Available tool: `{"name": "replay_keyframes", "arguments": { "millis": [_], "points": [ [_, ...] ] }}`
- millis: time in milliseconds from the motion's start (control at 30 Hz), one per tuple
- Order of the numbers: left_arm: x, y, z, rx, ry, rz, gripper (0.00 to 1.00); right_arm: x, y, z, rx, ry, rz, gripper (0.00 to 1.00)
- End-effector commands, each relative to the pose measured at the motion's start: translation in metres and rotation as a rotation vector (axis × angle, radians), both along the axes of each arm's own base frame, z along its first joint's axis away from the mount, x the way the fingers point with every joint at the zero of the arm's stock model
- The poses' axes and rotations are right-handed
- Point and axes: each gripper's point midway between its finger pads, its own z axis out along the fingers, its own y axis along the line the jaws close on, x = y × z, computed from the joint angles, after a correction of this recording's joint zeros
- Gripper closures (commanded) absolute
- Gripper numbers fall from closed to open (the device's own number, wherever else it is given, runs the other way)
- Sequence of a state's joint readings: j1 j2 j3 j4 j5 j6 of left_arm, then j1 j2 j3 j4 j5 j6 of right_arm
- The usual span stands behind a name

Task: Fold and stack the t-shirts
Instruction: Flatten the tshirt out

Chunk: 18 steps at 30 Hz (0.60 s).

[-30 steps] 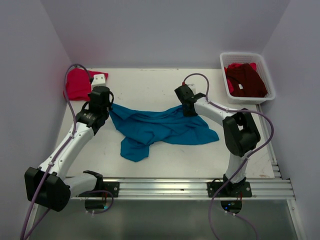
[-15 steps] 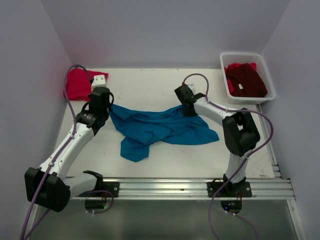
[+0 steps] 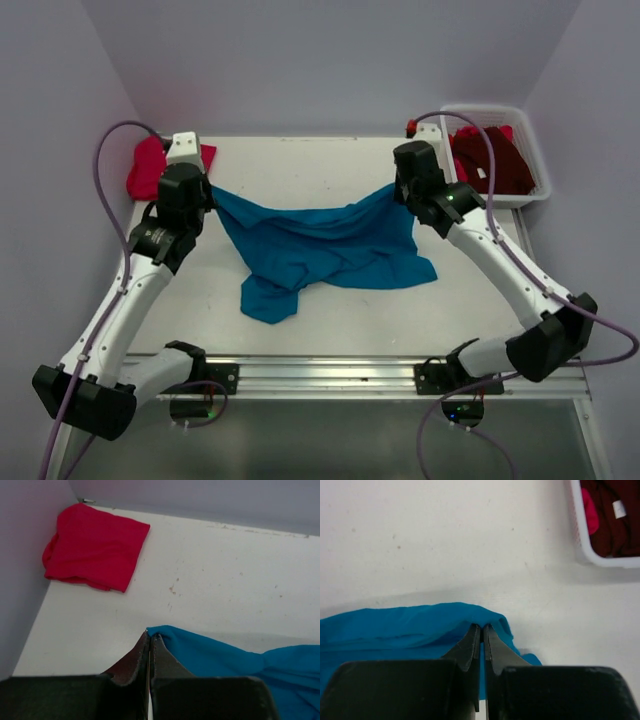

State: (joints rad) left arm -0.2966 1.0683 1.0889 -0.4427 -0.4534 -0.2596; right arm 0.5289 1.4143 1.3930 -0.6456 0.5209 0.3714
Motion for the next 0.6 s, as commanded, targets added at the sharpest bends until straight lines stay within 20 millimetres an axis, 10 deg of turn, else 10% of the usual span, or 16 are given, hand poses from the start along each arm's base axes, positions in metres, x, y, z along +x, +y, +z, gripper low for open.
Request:
{"name": "replay_keyframes", "arguments": {
  "millis": [0, 300, 567],
  "points": [
    [-0.01, 0.001, 0.073, -0.025, -0.15, -0.037, 1.0, -0.01, -0.021, 0.048, -0.016, -0.094, -0.041, 1.0],
    [-0.043, -0.009, 0.185, -0.077, -0.378, -0.16, 1.0, -0.044, -0.042, 0.132, 0.077, -0.347, -0.016, 1.0],
    [-0.071, -0.021, 0.247, -0.111, -0.496, -0.277, 1.0, -0.07, -0.042, 0.189, 0.14, -0.503, 0.098, 1.0]
  ]
}}
